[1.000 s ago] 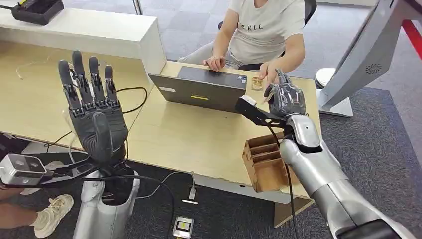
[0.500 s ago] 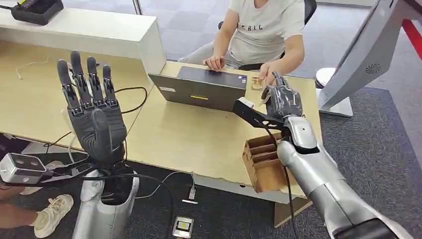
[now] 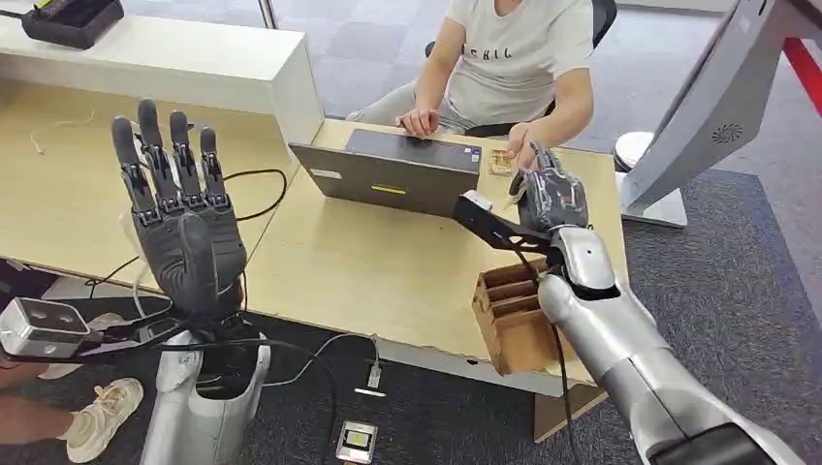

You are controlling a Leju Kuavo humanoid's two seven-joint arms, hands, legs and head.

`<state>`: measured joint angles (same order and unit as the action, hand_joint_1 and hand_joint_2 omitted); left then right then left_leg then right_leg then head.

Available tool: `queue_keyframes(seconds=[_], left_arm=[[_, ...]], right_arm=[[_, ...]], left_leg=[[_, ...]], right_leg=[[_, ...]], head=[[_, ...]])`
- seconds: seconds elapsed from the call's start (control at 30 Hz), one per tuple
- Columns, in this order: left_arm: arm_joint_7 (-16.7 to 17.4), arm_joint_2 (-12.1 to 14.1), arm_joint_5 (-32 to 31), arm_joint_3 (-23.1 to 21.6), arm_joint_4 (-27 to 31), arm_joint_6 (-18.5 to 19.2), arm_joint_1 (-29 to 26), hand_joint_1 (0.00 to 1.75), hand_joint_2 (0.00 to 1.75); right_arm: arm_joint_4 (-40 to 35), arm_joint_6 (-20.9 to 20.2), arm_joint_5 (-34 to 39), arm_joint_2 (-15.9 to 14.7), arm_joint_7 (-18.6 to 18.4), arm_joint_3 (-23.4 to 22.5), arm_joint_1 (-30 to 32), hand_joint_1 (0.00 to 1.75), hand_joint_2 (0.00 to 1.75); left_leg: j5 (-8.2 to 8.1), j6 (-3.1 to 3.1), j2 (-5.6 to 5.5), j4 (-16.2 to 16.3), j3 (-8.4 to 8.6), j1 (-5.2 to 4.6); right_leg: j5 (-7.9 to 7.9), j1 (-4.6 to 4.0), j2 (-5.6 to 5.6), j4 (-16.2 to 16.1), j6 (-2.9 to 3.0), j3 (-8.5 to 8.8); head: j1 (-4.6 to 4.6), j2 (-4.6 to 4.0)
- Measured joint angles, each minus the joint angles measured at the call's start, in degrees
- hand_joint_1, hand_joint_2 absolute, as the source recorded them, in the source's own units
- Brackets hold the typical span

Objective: Pass the card to the sensor for recognition and then transmit it.

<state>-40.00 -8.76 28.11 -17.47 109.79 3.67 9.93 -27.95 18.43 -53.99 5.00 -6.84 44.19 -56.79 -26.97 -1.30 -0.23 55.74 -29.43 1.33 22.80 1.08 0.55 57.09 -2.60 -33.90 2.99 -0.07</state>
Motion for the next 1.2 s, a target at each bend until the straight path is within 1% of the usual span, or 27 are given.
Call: queue_keyframes(seconds=[0.03,0.07,0.27,0.47,0.6,0.77,0.9,1.03,1.13,1.2], left_arm=[[0.00,0.02,0.00,0.00,0.00,0.00,0.00,0.00,1.75],[0.00,0.07,0.02,-0.02,0.00,0.00,0.00,0.00,1.75],[0.00,0.15,0.17,-0.04,0.00,-0.24,0.00,0.00,1.75],[0.00,0.31,0.31,-0.06,0.00,-0.22,0.00,0.00,1.75],[0.00,0.37,0.13,-0.04,0.00,-0.24,-0.01,0.00,1.75],[0.00,0.44,-0.55,0.02,0.13,-1.20,-0.43,0.00,1.75],[-0.07,0.57,-1.36,0.15,1.05,-2.52,-1.26,0.00,1.75],[-0.07,0.77,-2.27,0.31,2.14,-4.31,-1.81,0.00,1.75],[-0.07,1.20,-2.78,0.35,3.23,-5.59,-2.02,0.00,1.75],[-0.07,1.53,-3.26,0.42,3.96,-6.10,-2.27,0.00,1.75]], right_arm=[[0.02,-0.02,0.00,-0.04,-0.20,0.02,0.00,1.75,1.75],[0.02,-0.04,0.00,-0.09,-0.46,0.04,0.00,0.00,1.75],[0.50,-0.31,-0.35,-0.44,-2.10,0.17,0.02,0.00,1.75],[0.48,-0.24,-0.68,-0.98,-2.21,0.35,0.03,0.00,1.75],[0.24,0.42,0.24,-1.51,-1.20,0.42,0.23,0.00,1.75],[-2.07,2.79,3.36,-2.93,0.74,0.26,1.44,0.00,1.75],[-7.26,6.19,8.07,-5.05,2.23,-0.99,4.63,0.00,1.75],[-15.88,10.34,12.70,-7.17,4.77,-2.97,9.52,0.00,1.75],[-24.75,11.30,13.62,-8.59,5.22,-3.98,14.25,0.00,1.75],[-30.35,11.45,14.91,-9.18,6.34,-4.35,17.58,0.00,1.75]], left_leg=[[0.00,0.00,0.00,0.00,0.00,0.00],[0.00,0.00,0.00,0.00,0.00,0.00],[0.00,0.00,0.00,0.00,0.01,0.00],[0.00,0.00,0.00,0.00,0.01,0.00],[0.00,0.00,0.00,0.00,0.01,0.00],[0.00,0.00,0.00,0.01,0.01,0.00],[0.00,0.00,-0.01,0.01,0.01,0.00],[-0.02,0.00,0.01,0.01,0.02,0.00],[-0.02,0.00,-0.01,0.00,0.02,0.00],[-0.02,-0.01,0.01,-0.01,0.02,0.01]], right_leg=[[0.00,0.00,0.00,0.00,0.00,0.00],[0.00,0.00,0.00,0.00,0.00,0.00],[0.00,0.00,0.00,0.00,0.00,0.00],[0.00,0.00,0.00,0.00,0.00,0.00],[0.00,0.00,0.00,0.00,0.00,0.00],[0.00,0.00,0.00,0.00,0.00,0.01],[0.00,0.00,0.00,0.00,0.00,0.01],[0.00,0.00,0.00,0.00,0.00,0.00],[0.01,-0.01,0.00,-0.01,0.00,0.00],[0.01,-0.01,0.00,0.00,0.00,0.00]], head=[[0.00,0.00],[0.00,0.00],[0.02,0.00],[0.00,0.00],[0.00,0.00],[0.02,0.00],[0.00,0.00],[0.00,0.00],[0.02,0.00],[0.02,0.00]])
